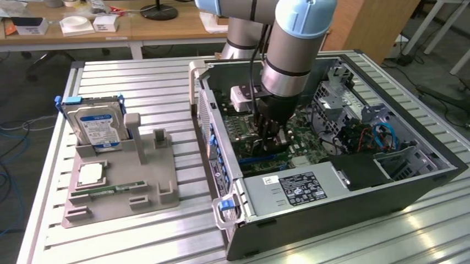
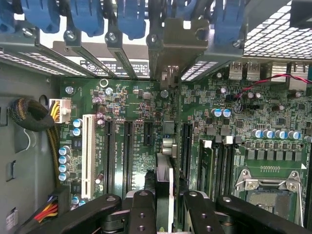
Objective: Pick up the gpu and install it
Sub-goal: 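Insert the gpu into the slot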
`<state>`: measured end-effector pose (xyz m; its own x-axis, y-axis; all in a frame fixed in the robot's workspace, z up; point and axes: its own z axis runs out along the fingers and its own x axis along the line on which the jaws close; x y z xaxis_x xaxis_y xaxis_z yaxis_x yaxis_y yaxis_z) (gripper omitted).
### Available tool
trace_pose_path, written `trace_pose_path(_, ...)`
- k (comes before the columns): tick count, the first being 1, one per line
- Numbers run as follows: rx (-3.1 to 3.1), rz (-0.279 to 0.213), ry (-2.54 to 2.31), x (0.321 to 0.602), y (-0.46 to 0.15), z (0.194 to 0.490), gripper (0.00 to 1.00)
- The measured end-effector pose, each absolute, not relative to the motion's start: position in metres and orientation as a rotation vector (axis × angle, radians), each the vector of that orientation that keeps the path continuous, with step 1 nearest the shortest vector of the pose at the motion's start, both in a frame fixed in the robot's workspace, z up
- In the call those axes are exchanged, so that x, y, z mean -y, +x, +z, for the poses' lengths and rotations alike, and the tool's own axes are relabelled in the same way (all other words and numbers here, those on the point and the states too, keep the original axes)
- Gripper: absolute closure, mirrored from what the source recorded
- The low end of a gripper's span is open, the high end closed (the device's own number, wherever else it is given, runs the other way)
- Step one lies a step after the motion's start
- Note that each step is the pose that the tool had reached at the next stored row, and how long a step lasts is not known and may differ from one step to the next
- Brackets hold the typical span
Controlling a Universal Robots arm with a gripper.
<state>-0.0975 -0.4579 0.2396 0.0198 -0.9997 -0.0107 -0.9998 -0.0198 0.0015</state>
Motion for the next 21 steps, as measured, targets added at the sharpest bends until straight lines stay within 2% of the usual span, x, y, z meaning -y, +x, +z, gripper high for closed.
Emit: trace_pose_path(21, -2.196, 0.014, -2.237, 0.4597, -0.0976, 0.2376, 0.73)
